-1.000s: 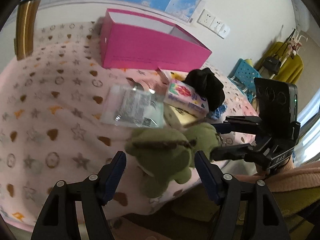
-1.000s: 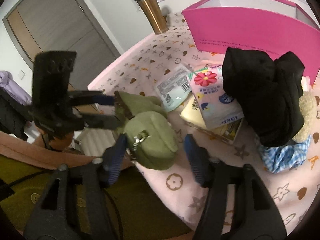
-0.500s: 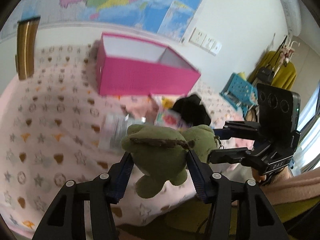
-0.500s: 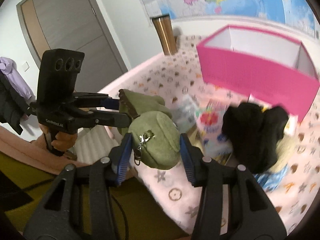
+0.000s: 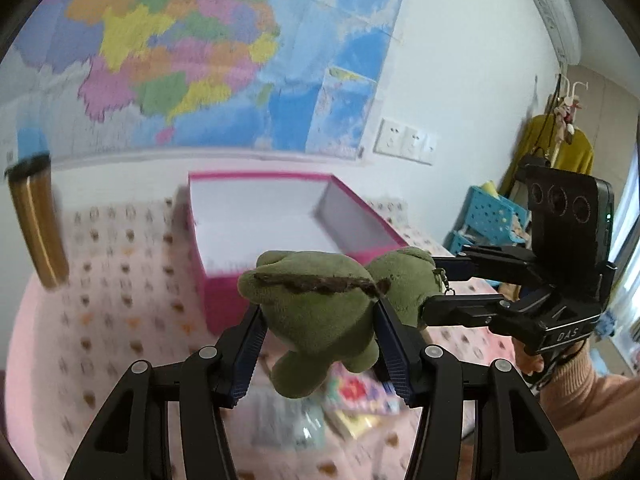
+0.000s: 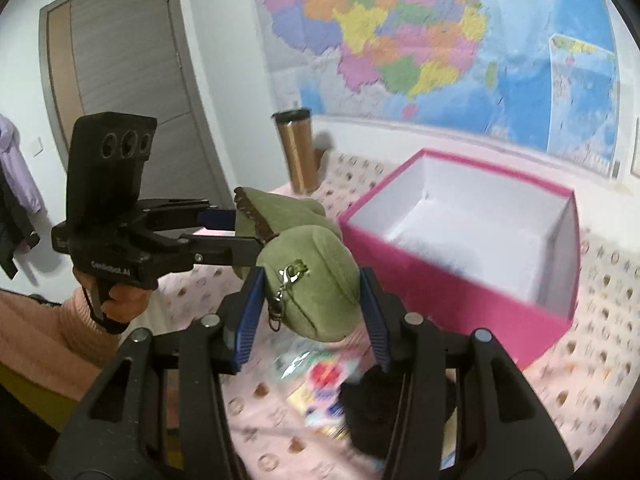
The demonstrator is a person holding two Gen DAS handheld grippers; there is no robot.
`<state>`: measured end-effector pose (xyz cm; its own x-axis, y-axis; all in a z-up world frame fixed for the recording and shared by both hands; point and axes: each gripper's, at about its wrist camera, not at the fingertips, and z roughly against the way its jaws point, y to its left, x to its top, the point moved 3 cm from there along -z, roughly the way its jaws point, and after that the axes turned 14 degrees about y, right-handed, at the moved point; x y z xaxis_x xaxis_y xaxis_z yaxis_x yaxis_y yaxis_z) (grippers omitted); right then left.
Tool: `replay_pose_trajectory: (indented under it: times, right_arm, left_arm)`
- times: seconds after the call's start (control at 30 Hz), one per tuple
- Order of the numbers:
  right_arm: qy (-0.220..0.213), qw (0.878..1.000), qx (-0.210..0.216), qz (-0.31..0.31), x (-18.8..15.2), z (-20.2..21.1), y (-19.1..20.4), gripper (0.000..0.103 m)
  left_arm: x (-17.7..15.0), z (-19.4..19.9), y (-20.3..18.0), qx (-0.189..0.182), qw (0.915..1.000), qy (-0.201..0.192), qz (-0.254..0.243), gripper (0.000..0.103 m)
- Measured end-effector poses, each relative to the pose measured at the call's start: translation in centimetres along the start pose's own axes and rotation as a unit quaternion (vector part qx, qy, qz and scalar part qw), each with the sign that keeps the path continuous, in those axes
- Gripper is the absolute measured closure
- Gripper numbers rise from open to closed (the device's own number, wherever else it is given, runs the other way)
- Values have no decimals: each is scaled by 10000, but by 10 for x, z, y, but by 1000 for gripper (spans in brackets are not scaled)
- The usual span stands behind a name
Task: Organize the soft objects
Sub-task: 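Lower the green plush into the pink box and release it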
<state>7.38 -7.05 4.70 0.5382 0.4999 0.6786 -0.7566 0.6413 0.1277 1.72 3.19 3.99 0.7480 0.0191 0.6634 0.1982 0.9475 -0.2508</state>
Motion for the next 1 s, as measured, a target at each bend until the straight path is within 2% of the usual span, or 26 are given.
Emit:
replay_pose_trajectory:
  times: [0.23, 0.47, 0.77, 1.0]
  right_arm:
    - [-67, 9996, -119, -229, 45, -12, -42, 53]
    - [204, 9981, -140, -573, 75, -47, -94, 53]
    - [800, 9931, -190, -841, 82, -95, -141, 53]
    - [1197, 9878, -344, -936, 92, -123, -160, 53]
  left_arm:
    - [58, -19, 16, 354, 9993, -50, -64, 47]
    - [105, -61, 48, 521, 9984, 182, 110, 47]
    - [123, -125, 84, 613, 9949, 691, 401, 48]
    - [130, -155, 100, 822, 9907, 979, 463, 51]
